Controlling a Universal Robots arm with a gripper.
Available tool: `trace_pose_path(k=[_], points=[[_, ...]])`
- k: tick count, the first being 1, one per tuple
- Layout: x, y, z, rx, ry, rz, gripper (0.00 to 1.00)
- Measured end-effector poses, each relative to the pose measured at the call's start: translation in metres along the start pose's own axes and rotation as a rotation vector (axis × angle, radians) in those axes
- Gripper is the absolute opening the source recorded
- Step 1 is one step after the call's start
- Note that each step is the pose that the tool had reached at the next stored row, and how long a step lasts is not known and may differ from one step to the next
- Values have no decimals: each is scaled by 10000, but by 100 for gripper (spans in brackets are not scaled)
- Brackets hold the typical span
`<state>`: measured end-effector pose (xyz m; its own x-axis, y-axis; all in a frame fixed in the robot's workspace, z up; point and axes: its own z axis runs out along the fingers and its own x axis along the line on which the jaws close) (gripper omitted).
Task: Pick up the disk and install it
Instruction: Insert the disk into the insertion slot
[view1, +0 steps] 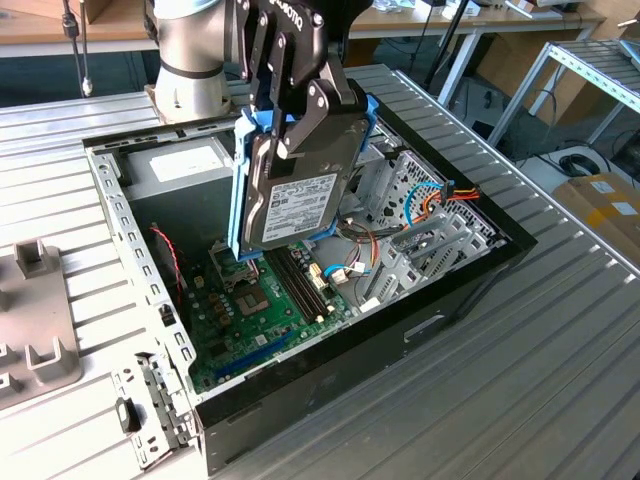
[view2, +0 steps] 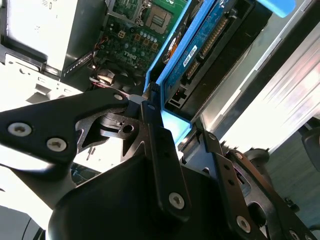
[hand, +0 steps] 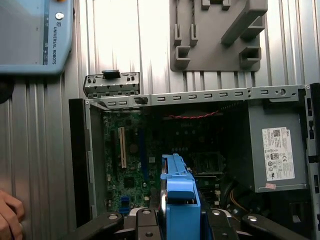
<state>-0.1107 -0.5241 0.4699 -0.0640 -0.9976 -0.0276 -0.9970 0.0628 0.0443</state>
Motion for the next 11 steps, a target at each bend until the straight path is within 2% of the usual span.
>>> trace_pose_path(k=[8, 11], points=[[21, -20, 0, 0, 0, -1, 37], [50, -26, -1, 0, 0, -1, 37]])
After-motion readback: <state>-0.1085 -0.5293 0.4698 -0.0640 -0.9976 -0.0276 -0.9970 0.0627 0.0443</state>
